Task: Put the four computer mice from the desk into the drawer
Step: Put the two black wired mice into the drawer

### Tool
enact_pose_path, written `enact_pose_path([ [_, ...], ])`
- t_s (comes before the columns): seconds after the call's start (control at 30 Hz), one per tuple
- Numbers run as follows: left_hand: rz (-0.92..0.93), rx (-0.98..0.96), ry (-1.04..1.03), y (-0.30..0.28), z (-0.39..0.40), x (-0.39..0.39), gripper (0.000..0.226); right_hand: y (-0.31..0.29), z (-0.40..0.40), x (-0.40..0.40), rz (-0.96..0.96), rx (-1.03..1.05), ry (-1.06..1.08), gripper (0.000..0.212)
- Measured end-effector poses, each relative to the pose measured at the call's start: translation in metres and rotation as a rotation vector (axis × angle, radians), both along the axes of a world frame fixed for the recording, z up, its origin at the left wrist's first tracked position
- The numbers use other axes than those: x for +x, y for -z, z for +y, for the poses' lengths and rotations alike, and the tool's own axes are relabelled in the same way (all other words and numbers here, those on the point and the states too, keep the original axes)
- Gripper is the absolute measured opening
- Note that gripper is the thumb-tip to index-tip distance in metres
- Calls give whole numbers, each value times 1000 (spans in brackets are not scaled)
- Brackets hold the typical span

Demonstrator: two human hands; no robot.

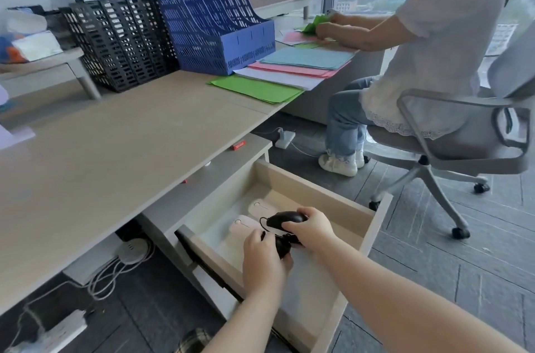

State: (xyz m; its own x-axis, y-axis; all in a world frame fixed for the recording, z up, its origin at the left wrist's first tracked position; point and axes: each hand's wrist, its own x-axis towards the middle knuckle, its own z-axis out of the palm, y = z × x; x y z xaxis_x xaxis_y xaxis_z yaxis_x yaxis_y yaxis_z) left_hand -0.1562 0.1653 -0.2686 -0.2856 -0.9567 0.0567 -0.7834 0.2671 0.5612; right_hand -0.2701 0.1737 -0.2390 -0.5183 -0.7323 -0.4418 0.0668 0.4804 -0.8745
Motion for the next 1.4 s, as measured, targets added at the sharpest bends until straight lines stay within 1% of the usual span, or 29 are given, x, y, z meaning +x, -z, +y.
enact_pose_path([
  [0.07,-17,25,13,5,3,-2,27,9,-2,-1,23,32,-15,62],
  [0.17,-72,23,74,11,6,-3,30,21,-6,-2,106,65,-36,66],
  [0.3,-163,59,105,11,5,-5,36,25,-7,-7,319,101,-139,68],
  [0.33,-182,74,112,10,5,-6,37,26,-8,-8,345,110,-154,69],
  [0.4,-206,94,125,10,3,-6,37,26,-9,-9,372,130,-185,69],
  [0.53,-228,100,123,11,3,-8,27,27,-9,-10,401,151,-224,65],
  [0.67,-250,104,125,10,2,-7,27,29,-8,-9,421,173,-241,62],
  [0.9,-295,124,125,11,-1,-8,28,37,-9,-6,473,332,-309,59],
  [1.0,-296,145,113,13,-3,-7,26,41,-9,-7,530,385,-337,57],
  [1.13,-327,172,95,16,-5,-8,25,43,-9,-9,664,434,-376,46],
  [1.27,-362,178,103,17,-7,-8,25,44,-11,-9,744,475,-410,49],
  [1.4,-376,197,95,16,-9,-8,24,48,-16,-11,731,502,-436,52],
])
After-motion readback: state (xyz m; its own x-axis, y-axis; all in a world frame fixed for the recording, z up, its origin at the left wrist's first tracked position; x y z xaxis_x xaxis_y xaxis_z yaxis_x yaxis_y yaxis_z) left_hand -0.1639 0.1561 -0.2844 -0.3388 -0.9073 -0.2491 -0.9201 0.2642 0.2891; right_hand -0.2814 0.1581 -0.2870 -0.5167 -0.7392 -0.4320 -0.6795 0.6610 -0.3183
